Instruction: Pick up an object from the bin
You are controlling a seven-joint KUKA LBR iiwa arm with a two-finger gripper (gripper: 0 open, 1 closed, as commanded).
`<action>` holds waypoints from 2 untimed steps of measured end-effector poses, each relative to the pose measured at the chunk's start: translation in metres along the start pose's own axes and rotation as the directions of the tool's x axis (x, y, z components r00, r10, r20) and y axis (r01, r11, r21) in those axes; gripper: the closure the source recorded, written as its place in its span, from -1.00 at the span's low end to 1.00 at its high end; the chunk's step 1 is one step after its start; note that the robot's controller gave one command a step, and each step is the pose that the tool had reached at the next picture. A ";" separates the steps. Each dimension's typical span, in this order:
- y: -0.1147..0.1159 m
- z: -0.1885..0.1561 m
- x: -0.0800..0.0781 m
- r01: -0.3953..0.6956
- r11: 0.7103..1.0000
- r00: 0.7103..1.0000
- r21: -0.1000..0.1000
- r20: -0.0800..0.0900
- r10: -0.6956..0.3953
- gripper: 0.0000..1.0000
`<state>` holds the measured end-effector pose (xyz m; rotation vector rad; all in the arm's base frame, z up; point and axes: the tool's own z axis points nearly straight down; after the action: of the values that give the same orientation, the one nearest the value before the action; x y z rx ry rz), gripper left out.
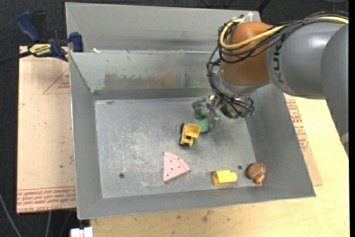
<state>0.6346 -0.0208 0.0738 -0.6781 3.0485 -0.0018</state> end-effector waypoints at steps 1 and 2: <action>0.000 -0.001 0.001 0.003 1.000 1.000 -0.001 -0.003 -0.003 1.00; -0.004 -0.082 -0.003 0.025 1.000 1.000 -0.005 -0.014 -0.025 1.00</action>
Offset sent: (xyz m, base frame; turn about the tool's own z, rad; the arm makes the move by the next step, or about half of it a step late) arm 0.0017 -0.0037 0.0817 -0.0274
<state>0.6372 -0.0237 0.1557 -0.7200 3.0539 0.0005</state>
